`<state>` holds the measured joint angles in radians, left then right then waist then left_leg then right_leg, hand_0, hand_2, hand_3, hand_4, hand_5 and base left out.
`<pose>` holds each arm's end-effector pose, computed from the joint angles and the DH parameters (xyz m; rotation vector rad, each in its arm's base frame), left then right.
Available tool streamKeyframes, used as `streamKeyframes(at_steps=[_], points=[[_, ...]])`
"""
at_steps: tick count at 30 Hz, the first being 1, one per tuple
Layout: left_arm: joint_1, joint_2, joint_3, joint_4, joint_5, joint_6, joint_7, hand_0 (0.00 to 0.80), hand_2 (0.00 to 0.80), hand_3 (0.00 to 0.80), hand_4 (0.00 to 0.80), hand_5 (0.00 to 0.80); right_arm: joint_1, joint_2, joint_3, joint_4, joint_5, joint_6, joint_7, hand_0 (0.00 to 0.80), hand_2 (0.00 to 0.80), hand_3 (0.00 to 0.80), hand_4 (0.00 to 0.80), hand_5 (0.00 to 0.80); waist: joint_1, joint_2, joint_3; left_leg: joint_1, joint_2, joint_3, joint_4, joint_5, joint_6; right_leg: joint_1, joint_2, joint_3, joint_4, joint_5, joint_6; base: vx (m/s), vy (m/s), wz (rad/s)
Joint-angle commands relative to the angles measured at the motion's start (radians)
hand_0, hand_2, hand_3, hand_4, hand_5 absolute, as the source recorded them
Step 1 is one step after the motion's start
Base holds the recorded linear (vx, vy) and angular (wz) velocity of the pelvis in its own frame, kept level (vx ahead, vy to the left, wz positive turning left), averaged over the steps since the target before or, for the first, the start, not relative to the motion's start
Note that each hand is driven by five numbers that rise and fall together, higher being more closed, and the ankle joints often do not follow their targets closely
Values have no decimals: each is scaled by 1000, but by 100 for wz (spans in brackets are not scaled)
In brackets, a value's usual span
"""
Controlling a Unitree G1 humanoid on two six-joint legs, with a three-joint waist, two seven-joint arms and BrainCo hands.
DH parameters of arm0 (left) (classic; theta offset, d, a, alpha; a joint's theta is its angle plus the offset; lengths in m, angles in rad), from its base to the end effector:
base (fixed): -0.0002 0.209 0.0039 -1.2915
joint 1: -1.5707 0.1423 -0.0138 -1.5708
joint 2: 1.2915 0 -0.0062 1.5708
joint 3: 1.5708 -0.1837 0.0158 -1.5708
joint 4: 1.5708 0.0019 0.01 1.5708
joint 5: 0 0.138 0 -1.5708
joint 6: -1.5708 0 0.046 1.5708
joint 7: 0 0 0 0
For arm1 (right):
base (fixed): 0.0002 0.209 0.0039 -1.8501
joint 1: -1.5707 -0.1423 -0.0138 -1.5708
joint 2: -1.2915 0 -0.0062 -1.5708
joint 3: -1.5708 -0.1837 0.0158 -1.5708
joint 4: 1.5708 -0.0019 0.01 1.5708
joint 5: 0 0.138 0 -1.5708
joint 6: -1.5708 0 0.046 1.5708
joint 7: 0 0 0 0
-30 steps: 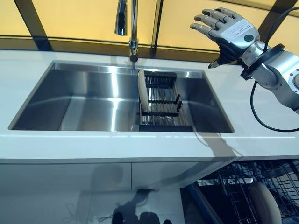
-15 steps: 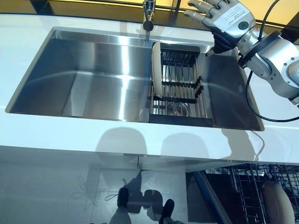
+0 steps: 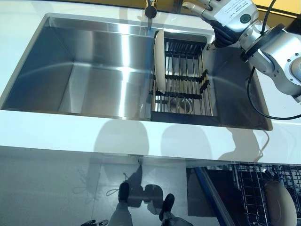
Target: Take plates into dishwasher
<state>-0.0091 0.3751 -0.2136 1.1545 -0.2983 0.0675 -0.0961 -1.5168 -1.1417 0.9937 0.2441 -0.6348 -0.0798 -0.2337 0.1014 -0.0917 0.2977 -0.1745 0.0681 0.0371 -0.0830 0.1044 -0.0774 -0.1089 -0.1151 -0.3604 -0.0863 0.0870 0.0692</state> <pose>0.0840 0.2624 -0.1001 0.1277 1.2131 0.1236 0.2938 -0.1865 0.3554 -2.0201 -1.0602 -0.1958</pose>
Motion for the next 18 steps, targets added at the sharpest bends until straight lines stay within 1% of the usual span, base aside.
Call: streamKeyframes(at_steps=[1, 7, 12, 18], points=[[-20, 39, -19, 8, -19, -18, 3, 0, 0, 0, 0, 0, -139, -4, 30, -12, -14, 40, -25, 0, 0, 0, 0, 0, 29, -25, 8, 4, -39, 49, -4, -65, 35, -4, -3, 0, -1, -27, 69, 0, 0, 0], [-17, 39, -23, -7, -41, -70, -3, 0, 0, 0, 0, 0, -144, 7, 34, -43, 3, 52, -13, 0, 0, 0, 0, 0, 38, -25, 14, 0, -39, 47, -4, -65, 36, -5, -4, -9, -1, -29, 68, -5, 8, 4], [-18, 36, -25, -13, -58, -81, -7, 0, 0, 0, 0, 0, -148, 20, 35, -44, 8, 42, -9, 0, 0, 0, 0, 0, 45, -24, 17, -6, -44, 40, -4, -64, 36, -6, -6, -16, -1, -29, 69, 0, 0, 0], [-15, 38, -26, -21, -67, -95, -5, 0, 0, 0, 0, 0, -142, 28, 43, -66, -8, 47, 19, 0, 0, 0, 0, 0, 51, -23, 20, -8, -49, 37, -4, -65, 39, -7, -9, -21, -1, -30, 68, 2, 12, 2]])
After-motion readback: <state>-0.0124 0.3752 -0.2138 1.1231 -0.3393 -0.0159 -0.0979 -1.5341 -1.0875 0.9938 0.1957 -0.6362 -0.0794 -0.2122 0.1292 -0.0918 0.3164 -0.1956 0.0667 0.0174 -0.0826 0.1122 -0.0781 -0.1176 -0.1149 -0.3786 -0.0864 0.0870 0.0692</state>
